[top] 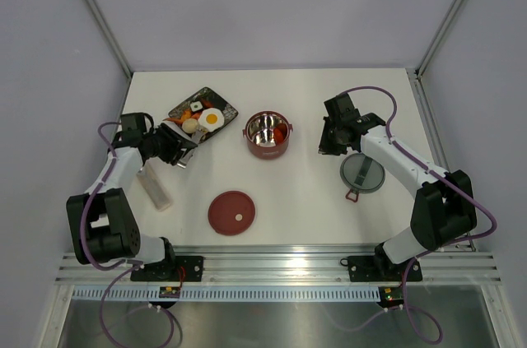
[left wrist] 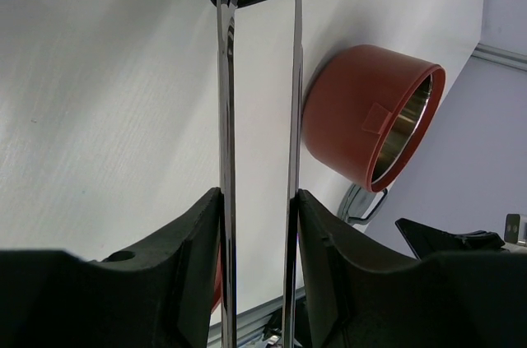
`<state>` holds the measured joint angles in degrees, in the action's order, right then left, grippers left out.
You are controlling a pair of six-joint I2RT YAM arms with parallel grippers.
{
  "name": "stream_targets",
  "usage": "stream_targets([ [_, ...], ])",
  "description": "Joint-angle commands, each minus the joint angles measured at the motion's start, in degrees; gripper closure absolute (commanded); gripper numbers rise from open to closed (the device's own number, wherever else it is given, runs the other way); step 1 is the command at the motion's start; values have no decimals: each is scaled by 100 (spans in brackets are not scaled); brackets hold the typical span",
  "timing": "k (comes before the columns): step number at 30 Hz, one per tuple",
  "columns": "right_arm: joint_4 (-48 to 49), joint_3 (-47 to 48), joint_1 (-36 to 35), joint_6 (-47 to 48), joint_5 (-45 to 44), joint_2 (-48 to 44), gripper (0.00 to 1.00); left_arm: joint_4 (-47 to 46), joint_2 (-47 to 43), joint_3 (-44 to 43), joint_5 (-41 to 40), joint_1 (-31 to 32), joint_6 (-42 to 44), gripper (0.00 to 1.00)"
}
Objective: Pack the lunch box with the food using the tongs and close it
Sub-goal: Pick up the fake food from the plate.
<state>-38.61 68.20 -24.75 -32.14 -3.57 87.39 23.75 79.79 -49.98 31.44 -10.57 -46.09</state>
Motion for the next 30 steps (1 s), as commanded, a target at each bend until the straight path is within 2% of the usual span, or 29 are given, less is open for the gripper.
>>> stream_targets([
  [1,64,61,-47,41,-21,-82,80,-581,72,76,309,-33,56,57],
  [16,38,61,-56,41,-47,-117,80,-925,274,93,653,-24,65,57],
  [30,55,53,-56,15,-29,-117,80,-915,564,93,723,-16,557,55],
])
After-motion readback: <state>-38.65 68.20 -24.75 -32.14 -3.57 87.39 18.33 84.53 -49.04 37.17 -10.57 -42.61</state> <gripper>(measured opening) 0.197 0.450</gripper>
